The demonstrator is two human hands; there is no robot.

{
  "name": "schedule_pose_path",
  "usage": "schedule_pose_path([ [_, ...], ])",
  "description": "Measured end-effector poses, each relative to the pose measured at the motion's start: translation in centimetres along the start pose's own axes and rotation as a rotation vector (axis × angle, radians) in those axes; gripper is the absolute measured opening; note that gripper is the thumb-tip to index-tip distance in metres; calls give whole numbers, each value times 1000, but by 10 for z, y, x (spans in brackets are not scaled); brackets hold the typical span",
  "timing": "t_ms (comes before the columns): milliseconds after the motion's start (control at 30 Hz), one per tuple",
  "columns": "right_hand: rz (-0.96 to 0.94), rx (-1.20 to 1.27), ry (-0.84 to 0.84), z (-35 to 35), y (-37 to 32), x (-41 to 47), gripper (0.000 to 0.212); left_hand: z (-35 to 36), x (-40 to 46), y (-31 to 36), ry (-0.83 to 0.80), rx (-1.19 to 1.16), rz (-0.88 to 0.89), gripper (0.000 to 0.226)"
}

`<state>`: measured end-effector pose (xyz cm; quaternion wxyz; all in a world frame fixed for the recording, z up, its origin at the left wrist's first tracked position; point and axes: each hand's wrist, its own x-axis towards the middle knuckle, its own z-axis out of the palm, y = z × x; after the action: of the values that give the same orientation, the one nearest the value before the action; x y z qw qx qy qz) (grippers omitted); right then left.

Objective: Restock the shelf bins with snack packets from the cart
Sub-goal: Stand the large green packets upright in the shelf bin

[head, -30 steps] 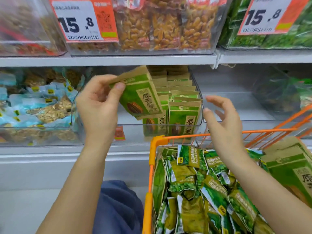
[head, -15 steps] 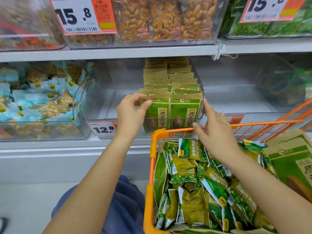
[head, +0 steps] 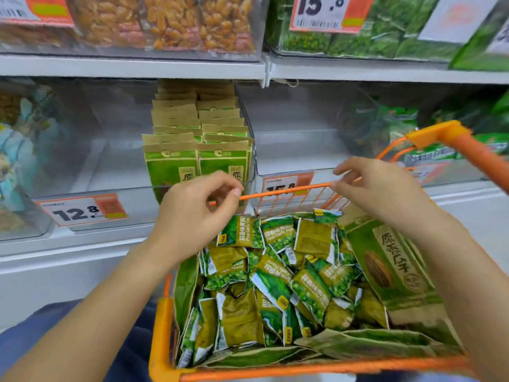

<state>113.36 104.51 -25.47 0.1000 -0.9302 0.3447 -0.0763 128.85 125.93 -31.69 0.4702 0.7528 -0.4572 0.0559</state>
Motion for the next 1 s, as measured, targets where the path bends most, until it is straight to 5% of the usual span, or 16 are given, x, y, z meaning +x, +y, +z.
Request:
schedule_pose_path([
  [100,110,-353,-20,-7,23,-9,38,14,-2,-1,-143,145,92,26],
  [300,72,-378,-180,-7,29,-27,28,16,-1,0,-172,167,124,29],
  [433,-31,-130,-302,4,16,-29,11,15,-2,-3,-184,165,71,24],
  [600,-208,371,-89,-17,-18,-14,18,2,6,6,-281,-466,-312,7],
  [733,-246,823,-78,-11,-63,1,15,-13,15,10,-433,-769,-495,53],
  [833,-235,950,-43,7,-91,11,17,-30,14,15,-565,-861,-559,64],
  [1000,-268,947,-63,31,-128,19,15,-63,-5,8,-435,-819,-662,44],
])
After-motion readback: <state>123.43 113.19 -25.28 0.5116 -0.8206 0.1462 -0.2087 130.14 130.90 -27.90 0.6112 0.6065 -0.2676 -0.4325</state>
